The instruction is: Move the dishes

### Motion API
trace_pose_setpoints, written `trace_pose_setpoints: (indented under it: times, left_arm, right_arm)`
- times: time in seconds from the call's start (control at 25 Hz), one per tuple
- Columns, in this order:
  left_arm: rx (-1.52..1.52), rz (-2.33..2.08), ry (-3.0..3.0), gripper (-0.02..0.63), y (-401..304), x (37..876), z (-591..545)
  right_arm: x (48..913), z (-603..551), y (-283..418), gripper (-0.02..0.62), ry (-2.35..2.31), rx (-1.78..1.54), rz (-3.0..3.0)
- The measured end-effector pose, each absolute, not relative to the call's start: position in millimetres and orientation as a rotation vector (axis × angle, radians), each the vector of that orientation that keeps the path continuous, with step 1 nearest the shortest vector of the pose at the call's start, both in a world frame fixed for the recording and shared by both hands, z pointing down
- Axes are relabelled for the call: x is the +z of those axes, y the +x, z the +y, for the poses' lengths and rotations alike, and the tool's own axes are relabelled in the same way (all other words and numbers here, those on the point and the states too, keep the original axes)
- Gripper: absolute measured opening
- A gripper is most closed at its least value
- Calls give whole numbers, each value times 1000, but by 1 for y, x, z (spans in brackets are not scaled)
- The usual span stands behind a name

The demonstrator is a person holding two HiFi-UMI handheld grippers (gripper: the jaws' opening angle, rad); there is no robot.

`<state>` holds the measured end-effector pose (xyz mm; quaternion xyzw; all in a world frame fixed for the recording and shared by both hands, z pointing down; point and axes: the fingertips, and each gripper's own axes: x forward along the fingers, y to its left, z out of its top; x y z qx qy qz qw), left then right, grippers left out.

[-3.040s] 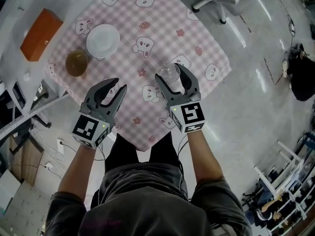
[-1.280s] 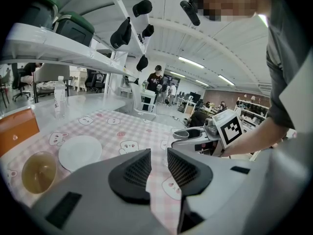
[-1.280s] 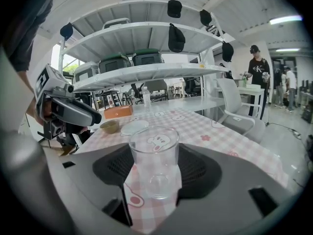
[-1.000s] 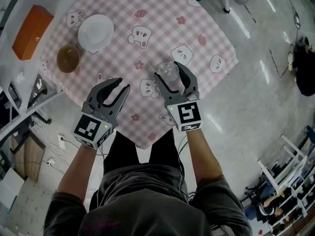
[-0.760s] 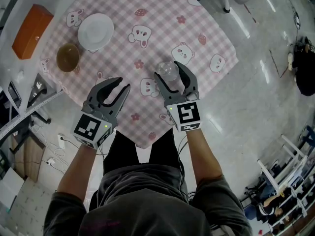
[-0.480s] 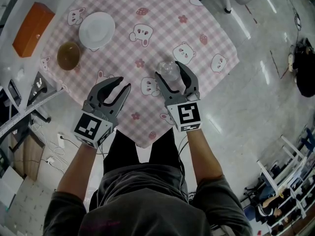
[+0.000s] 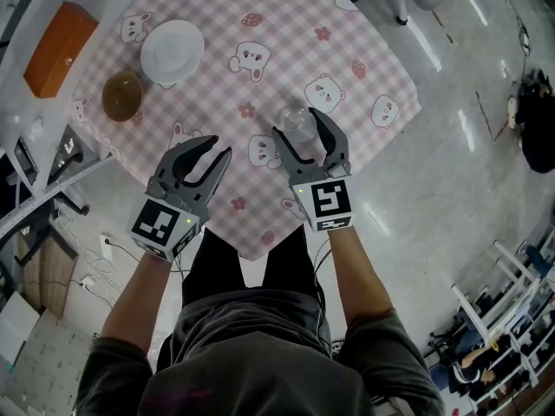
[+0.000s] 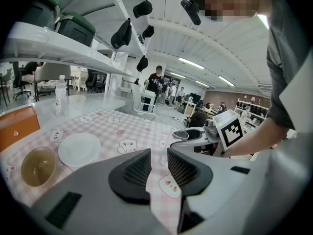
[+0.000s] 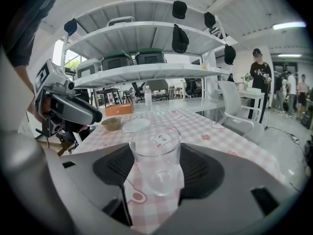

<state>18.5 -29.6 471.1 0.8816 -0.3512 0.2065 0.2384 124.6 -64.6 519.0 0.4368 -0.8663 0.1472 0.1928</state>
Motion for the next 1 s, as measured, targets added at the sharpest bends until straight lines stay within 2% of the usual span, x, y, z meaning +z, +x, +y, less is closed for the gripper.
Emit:
trace_pose_setpoints:
  times: [1.0]
  left_arm:
    - [535,-973,2458,104,17,459,-31]
  right_arm:
    - [512,-60,128,281,1256,407,-2430]
